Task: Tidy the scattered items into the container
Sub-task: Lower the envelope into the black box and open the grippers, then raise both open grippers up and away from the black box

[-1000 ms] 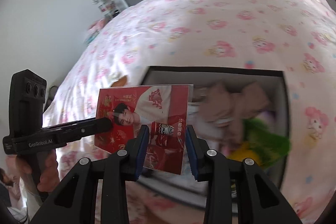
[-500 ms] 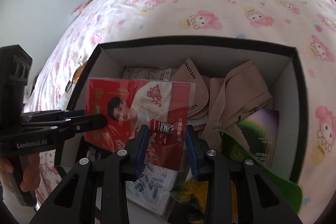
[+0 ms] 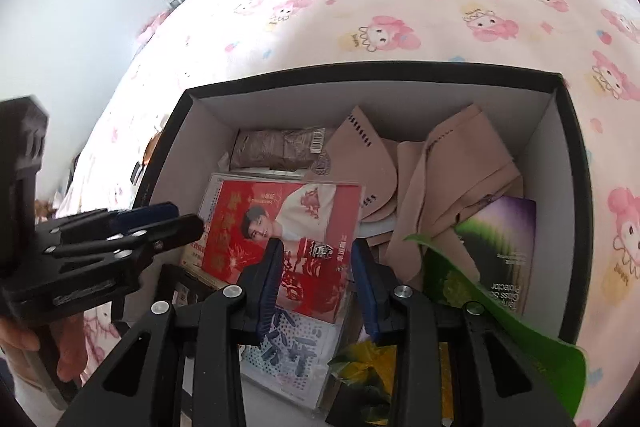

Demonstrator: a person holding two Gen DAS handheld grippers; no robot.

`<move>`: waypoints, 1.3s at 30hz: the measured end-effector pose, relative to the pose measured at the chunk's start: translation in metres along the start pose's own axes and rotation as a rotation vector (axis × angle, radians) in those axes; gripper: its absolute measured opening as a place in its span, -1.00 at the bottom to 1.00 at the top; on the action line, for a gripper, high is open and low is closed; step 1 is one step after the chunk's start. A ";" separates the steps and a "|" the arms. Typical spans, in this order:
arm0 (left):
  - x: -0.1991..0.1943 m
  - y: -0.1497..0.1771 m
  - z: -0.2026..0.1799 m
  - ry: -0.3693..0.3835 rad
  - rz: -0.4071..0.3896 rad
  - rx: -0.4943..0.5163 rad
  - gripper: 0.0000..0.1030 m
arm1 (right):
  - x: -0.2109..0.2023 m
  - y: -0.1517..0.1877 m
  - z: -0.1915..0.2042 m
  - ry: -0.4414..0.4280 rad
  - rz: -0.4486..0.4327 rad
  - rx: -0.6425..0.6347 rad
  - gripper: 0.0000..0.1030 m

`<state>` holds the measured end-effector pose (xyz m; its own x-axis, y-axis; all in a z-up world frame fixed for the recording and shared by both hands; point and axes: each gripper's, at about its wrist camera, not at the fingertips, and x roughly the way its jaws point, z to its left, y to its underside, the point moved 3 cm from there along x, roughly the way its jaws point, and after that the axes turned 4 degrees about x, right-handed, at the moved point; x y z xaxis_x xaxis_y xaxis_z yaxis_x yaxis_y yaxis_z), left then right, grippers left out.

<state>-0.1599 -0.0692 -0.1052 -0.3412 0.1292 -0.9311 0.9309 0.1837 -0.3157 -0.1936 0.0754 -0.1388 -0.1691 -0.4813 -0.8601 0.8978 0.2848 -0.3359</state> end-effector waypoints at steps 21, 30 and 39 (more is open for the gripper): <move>0.009 0.006 -0.021 0.087 0.047 0.034 -0.25 | -0.001 0.006 -0.006 0.015 0.042 0.043 -0.40; 0.036 0.022 -0.030 0.084 0.193 0.079 -0.25 | -0.011 0.004 -0.005 0.064 -0.021 0.023 -0.40; 0.054 0.015 -0.030 -0.044 0.219 0.161 -0.25 | -0.002 0.007 -0.002 0.073 0.001 0.017 -0.40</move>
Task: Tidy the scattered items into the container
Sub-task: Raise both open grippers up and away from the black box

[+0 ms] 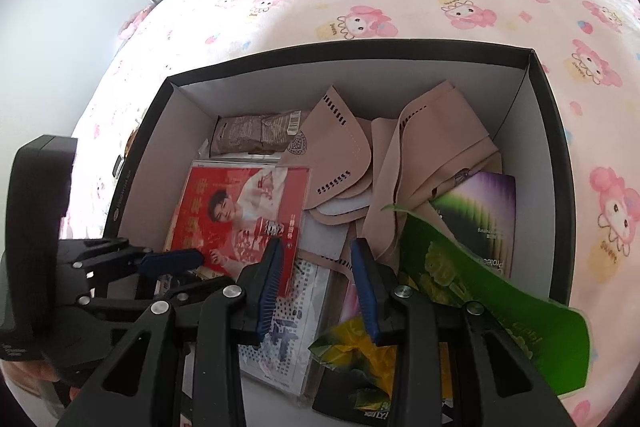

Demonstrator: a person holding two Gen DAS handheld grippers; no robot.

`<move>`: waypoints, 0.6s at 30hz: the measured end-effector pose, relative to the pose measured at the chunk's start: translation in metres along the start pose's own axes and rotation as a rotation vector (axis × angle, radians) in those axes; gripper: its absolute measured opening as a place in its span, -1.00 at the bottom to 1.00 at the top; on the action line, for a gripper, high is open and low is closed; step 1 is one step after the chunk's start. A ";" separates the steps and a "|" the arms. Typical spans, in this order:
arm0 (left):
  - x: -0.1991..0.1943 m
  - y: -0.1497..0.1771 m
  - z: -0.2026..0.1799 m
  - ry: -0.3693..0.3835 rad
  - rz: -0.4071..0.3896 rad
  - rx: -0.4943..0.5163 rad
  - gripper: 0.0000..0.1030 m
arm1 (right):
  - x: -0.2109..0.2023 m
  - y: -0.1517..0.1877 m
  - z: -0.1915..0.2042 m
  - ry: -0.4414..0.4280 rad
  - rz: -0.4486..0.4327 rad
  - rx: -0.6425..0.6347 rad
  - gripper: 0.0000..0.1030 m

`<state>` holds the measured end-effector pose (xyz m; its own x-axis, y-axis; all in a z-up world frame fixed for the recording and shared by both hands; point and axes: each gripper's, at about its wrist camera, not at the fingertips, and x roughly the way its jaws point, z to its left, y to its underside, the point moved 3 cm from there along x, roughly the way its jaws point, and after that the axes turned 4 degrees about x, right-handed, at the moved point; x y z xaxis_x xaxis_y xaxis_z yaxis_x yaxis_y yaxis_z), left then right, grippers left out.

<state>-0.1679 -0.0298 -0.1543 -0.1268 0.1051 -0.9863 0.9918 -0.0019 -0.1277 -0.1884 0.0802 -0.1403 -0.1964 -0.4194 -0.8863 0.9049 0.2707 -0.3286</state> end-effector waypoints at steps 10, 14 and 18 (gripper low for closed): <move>-0.021 -0.010 0.016 0.084 -0.093 -0.079 -0.25 | 0.009 0.002 0.003 0.010 0.016 -0.003 -0.40; -0.015 -0.018 0.020 0.090 -0.100 -0.115 -0.27 | 0.014 0.002 0.005 0.019 0.018 -0.006 -0.40; -0.005 -0.022 0.022 0.149 -0.072 -0.151 -0.27 | 0.019 0.004 0.005 0.033 0.029 -0.012 -0.40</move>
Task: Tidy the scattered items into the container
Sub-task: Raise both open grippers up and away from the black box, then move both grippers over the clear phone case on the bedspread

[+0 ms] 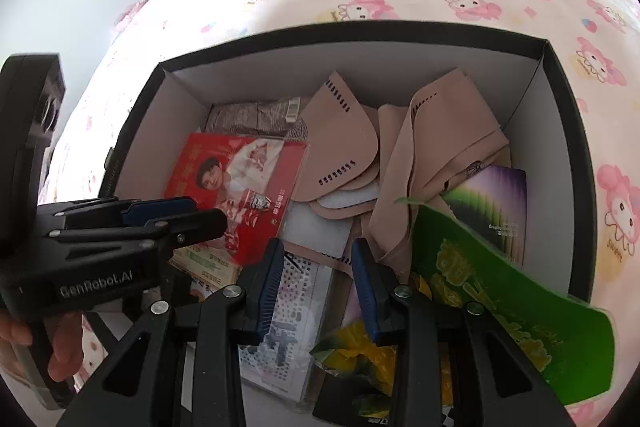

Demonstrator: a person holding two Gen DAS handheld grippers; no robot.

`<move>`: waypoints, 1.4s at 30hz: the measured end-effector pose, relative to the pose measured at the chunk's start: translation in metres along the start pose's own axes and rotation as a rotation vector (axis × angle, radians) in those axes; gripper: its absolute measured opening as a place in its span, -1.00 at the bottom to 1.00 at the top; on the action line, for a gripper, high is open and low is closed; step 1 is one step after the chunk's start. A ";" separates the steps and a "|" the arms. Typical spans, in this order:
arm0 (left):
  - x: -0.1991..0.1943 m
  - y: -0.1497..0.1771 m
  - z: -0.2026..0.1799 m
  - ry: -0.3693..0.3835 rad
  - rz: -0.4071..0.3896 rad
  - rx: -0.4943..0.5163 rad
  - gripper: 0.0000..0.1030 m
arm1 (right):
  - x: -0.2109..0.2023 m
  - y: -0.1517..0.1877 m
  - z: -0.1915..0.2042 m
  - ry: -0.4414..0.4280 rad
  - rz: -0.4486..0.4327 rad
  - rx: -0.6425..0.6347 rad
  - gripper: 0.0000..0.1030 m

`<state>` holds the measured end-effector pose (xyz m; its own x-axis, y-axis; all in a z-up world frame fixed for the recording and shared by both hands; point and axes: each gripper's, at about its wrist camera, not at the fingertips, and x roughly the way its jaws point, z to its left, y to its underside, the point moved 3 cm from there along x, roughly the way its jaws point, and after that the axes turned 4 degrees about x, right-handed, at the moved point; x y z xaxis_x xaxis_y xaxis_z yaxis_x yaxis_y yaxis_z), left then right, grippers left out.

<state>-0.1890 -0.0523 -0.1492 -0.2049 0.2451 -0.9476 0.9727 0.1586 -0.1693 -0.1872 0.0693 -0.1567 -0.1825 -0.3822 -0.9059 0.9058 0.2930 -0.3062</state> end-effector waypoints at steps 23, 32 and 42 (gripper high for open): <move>-0.138 0.095 -0.036 0.104 -0.403 0.101 -0.26 | -0.115 0.056 0.052 0.036 -0.285 -0.023 -0.23; -0.154 0.137 -0.030 0.090 -0.405 0.125 -0.26 | -0.134 0.097 0.078 0.048 -0.314 -0.041 -0.22; -0.172 0.172 0.033 0.019 -0.410 0.044 -0.26 | -0.116 0.113 0.140 -0.032 -0.261 -0.146 -0.22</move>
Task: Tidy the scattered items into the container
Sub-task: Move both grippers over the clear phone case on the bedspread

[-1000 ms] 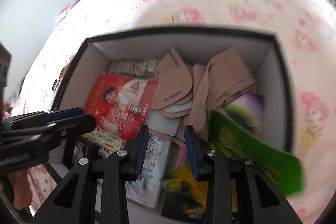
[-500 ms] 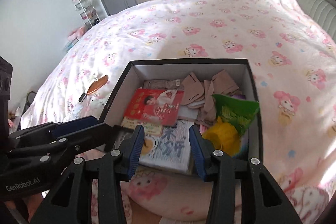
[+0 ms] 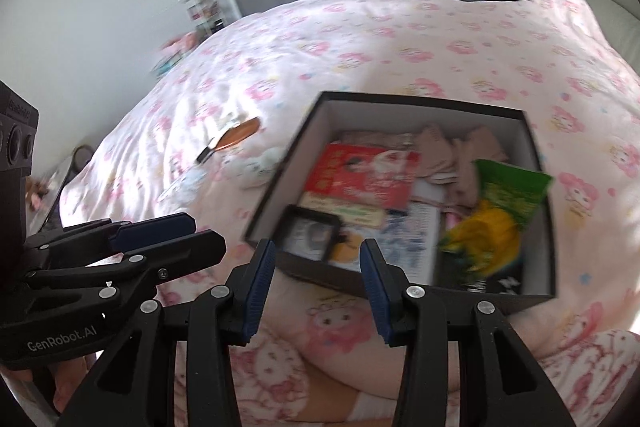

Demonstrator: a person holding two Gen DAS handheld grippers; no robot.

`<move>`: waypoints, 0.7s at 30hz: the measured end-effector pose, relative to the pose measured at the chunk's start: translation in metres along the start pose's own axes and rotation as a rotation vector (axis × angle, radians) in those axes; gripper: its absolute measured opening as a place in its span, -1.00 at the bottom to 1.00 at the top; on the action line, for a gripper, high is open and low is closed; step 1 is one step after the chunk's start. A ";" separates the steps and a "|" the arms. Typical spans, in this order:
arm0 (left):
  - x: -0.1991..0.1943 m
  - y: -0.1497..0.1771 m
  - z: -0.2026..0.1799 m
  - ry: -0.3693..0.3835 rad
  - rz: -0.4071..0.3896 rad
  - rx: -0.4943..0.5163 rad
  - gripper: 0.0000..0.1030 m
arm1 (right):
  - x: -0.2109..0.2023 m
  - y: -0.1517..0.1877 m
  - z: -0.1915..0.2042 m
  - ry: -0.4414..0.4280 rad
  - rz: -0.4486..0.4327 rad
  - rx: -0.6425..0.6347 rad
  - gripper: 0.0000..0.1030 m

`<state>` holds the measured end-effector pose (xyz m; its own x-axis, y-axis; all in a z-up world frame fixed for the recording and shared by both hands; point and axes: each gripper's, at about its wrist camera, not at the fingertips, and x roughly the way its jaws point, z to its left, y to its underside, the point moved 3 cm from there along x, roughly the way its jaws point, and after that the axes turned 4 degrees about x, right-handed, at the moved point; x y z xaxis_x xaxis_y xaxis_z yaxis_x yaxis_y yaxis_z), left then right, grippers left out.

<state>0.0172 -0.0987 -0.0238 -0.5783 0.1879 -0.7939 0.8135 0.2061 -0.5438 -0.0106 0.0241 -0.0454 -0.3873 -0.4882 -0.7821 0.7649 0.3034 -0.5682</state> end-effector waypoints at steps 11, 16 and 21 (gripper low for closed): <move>-0.040 0.027 0.136 -0.076 -0.070 -0.251 -0.26 | 0.069 -0.015 0.115 -0.250 0.137 -0.130 -0.22; -0.030 0.048 0.211 -0.117 -0.052 -0.411 -0.26 | 0.109 -0.025 0.134 -0.215 0.200 -0.150 -0.22; -0.002 0.067 0.271 -0.102 -0.002 -0.523 -0.26 | 0.151 -0.029 0.144 -0.188 0.275 -0.164 -0.23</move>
<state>0.0897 -0.3451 -0.1323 -0.5499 0.0977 -0.8295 0.6576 0.6629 -0.3579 -0.0174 -0.1763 -0.1102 -0.0659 -0.5074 -0.8592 0.7286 0.5638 -0.3889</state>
